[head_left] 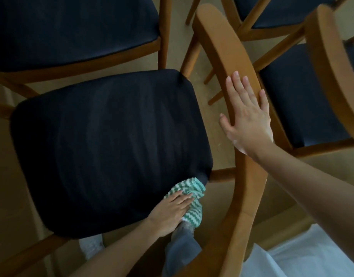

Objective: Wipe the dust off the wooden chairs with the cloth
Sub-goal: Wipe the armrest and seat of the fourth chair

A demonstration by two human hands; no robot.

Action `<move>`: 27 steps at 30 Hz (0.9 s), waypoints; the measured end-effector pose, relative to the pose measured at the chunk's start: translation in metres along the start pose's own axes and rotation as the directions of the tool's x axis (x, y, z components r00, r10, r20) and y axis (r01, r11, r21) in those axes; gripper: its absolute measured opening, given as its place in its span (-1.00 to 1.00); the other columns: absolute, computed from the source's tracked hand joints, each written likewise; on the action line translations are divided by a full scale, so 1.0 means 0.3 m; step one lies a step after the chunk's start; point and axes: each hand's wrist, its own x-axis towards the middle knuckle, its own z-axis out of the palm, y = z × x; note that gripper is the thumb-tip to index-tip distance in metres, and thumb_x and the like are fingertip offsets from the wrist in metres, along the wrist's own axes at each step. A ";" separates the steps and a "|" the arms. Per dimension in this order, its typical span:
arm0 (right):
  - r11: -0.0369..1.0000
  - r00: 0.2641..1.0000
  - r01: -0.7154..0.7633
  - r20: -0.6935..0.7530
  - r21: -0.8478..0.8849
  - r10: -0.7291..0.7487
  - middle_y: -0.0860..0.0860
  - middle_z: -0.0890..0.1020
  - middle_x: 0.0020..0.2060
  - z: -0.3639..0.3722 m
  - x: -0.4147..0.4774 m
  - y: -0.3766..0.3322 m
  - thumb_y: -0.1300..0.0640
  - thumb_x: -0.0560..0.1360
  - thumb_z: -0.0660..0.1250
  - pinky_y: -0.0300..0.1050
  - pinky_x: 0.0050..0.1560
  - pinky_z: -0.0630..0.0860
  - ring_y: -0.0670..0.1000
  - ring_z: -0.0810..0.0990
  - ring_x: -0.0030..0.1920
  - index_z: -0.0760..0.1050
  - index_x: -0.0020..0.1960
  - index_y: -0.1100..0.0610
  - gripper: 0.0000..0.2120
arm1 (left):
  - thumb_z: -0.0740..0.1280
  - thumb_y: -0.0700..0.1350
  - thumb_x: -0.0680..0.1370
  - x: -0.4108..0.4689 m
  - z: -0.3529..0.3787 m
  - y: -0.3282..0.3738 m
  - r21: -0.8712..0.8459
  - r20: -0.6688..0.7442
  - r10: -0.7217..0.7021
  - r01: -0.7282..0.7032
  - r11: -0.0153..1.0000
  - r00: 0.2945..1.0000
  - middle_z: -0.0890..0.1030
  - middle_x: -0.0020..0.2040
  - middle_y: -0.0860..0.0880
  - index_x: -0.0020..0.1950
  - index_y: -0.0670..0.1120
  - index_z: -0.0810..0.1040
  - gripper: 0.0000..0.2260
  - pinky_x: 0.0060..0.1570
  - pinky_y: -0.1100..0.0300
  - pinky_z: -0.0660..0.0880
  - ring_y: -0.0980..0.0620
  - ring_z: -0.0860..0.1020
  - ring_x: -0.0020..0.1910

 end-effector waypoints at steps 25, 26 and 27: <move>1.000 0.995 0.012 -0.098 -0.028 -0.014 0.03 0.08 0.51 0.033 0.010 0.009 -0.11 0.51 0.02 0.02 0.44 -0.17 -0.03 -0.05 0.49 0.03 0.53 0.10 -0.36 | 0.10 0.00 0.64 0.285 -0.457 -1.077 -0.634 -0.300 -0.654 0.367 0.681 0.694 0.46 0.33 -0.19 0.40 -0.21 0.35 -0.59 0.33 -0.03 0.27 -0.19 0.40 0.32; 1.000 0.994 0.016 -0.104 -0.027 -0.018 0.03 0.08 0.51 0.033 0.012 0.007 -0.11 0.51 0.02 0.04 0.44 -0.15 -0.03 -0.05 0.49 0.03 0.53 0.10 -0.36 | 0.09 0.00 0.65 0.303 -0.419 -1.056 -0.603 -0.261 -0.664 0.419 0.679 0.701 0.38 0.40 -0.16 0.46 -0.20 0.27 -0.56 0.40 0.01 0.16 -0.15 0.32 0.40; 1.000 0.994 0.020 -0.108 -0.024 -0.022 0.02 0.07 0.51 0.034 0.013 0.008 -0.10 0.51 0.02 0.06 0.44 -0.14 -0.03 -0.05 0.50 0.03 0.53 0.10 -0.36 | 0.09 -0.01 0.65 0.318 -0.393 -1.036 -0.600 -0.269 -0.693 0.446 0.664 0.669 0.31 0.45 -0.14 0.49 -0.19 0.21 -0.54 0.44 0.05 0.09 -0.10 0.25 0.44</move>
